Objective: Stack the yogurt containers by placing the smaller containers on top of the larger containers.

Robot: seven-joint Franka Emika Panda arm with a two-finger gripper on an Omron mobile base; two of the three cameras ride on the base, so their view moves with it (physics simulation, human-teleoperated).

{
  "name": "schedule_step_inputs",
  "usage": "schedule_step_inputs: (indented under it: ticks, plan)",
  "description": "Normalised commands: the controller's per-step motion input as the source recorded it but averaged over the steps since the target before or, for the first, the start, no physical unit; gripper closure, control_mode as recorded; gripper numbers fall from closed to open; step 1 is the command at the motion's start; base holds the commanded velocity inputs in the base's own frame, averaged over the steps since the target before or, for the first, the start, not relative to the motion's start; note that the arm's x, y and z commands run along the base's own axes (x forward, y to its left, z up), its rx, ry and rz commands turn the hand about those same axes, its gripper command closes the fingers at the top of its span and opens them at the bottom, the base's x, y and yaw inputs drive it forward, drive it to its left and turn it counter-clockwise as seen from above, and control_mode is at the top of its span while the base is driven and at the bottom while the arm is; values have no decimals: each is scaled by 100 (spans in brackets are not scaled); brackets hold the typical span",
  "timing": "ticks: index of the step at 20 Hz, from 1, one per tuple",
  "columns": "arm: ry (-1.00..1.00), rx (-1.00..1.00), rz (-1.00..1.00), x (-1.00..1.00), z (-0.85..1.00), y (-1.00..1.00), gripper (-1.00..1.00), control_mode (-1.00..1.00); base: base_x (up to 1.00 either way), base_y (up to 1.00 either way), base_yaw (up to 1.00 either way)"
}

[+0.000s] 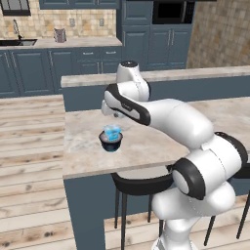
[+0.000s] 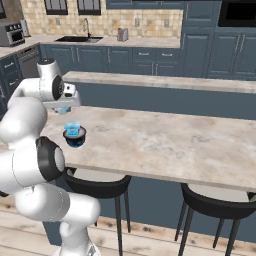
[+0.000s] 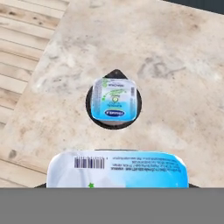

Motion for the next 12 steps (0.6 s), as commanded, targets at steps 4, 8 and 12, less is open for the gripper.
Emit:
schedule_step_inputs:
  ticks: [4, 8, 12]
  plan:
    - [0, 2, 0, 13, -1, 2, 100, -100, 0, 0, 0]
    - [0, 2, 0, 15, -4, 0, 100, -100, 0, 0, 0]
    - [0, 4, 0, 13, -4, 0, 100, -100, 0, 0, 0]
